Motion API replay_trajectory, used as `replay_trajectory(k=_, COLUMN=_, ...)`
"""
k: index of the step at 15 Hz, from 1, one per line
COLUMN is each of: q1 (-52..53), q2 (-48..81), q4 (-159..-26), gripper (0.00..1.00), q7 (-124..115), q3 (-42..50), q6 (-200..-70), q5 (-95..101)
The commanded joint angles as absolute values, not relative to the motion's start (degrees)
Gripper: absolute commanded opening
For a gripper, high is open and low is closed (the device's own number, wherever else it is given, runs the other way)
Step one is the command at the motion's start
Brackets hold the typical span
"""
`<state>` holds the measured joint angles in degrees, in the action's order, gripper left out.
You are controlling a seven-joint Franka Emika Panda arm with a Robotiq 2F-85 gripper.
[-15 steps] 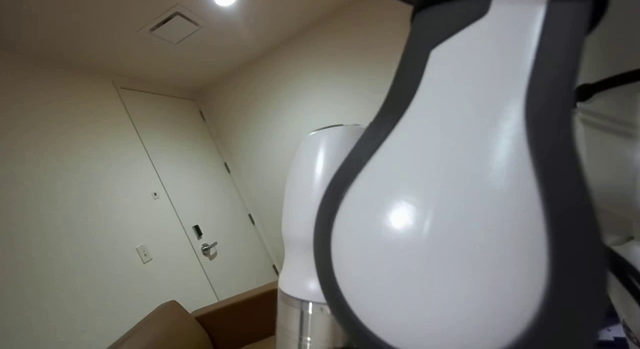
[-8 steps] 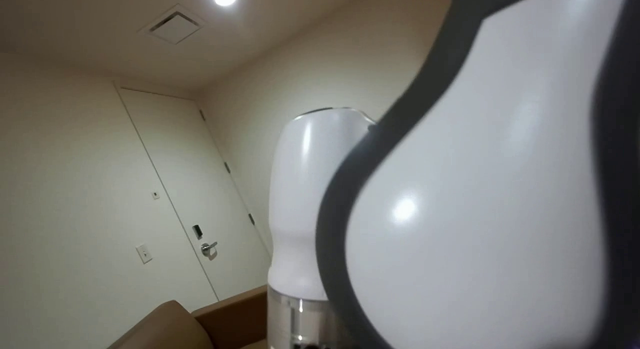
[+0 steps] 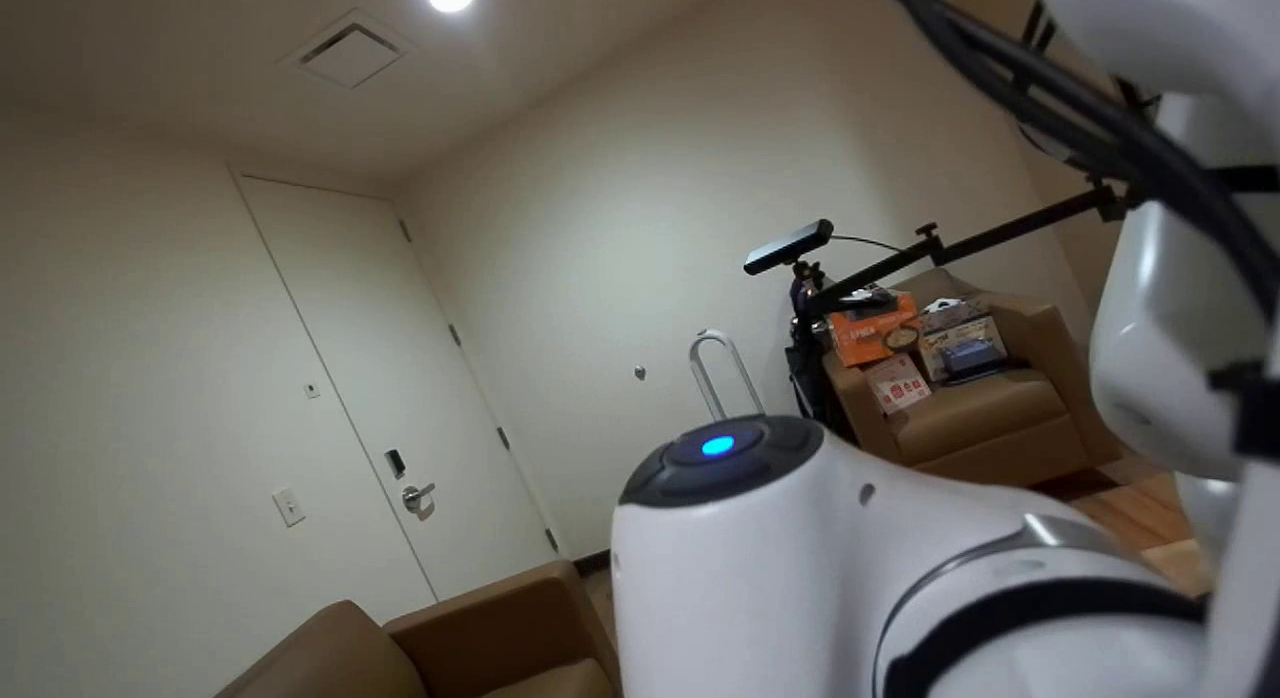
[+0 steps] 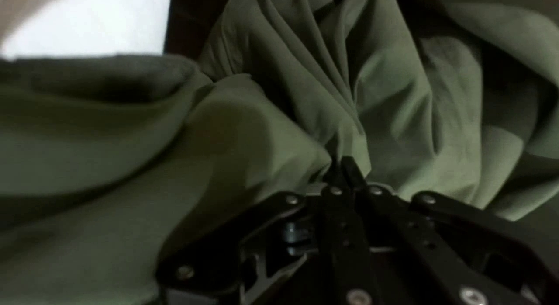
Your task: Pick the cloth and put it in the bag
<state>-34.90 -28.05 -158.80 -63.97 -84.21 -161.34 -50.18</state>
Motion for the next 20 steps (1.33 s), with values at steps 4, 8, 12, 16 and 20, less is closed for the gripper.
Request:
replay_trajectory(k=4, q1=-38.1, q2=-24.6, q4=-159.3, gripper=0.05, q7=-70.1, q3=-85.2, q6=-160.5, q5=-43.4)
replay_trajectory(k=8, q1=-33.4, q2=-27.6, q4=-159.5, gripper=0.06, q7=-73.4, q3=-81.1, q6=-159.8, q5=-40.2)
replay_trajectory(k=12, q1=-19.2, q2=-33.4, q4=-159.9, gripper=0.42, q7=-77.0, q3=-67.4, q6=-156.9, q5=-39.7)
replay_trajectory(k=16, q1=-11.3, q2=-49.6, q4=-160.0, gripper=0.67, q7=-80.7, q3=-55.2, q6=-144.1, q5=-39.1)
replay_trajectory(k=20, q1=-15.3, q2=-58.1, q4=-159.1, gripper=0.92, q7=-82.4, q3=-46.6, q6=-133.4, q5=-35.6)
